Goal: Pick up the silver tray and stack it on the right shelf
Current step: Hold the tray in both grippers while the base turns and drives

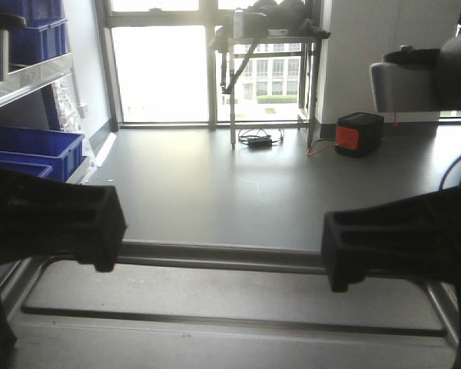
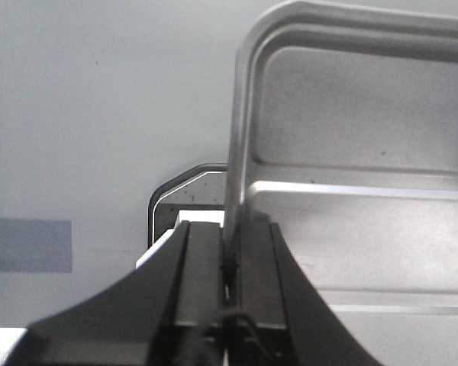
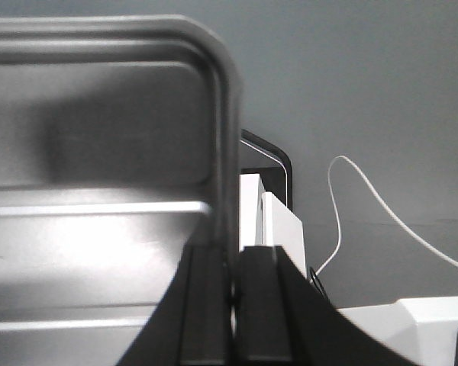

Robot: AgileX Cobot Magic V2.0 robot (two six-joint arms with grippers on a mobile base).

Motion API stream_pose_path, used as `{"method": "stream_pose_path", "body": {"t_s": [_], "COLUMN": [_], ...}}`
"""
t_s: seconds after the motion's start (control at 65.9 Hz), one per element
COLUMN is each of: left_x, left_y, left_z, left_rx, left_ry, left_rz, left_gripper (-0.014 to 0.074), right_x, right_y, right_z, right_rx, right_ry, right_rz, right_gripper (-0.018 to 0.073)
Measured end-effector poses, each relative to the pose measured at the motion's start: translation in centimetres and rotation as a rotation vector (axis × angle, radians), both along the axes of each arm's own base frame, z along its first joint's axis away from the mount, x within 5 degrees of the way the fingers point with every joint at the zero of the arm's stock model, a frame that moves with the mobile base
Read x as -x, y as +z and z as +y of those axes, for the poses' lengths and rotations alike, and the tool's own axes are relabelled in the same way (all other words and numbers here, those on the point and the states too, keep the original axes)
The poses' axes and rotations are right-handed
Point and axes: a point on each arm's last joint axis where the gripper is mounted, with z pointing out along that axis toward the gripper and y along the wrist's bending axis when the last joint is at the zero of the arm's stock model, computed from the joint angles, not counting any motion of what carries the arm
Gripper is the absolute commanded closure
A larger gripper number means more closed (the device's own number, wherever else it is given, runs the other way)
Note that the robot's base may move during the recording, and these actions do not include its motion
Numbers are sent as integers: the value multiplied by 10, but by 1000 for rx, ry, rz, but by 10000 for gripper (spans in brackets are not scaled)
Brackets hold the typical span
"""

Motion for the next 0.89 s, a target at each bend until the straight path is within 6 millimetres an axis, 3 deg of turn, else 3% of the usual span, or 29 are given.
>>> {"method": "stream_pose_path", "body": {"t_s": [0.895], "left_x": [0], "left_y": [0], "left_z": [0], "left_rx": [-2], "left_ry": [1], "left_rz": [0], "left_gripper": [696], "right_x": [0], "right_y": [1], "right_z": [0], "right_rx": [-2], "right_ry": [0], "right_rz": [-1], "right_gripper": [489]}}
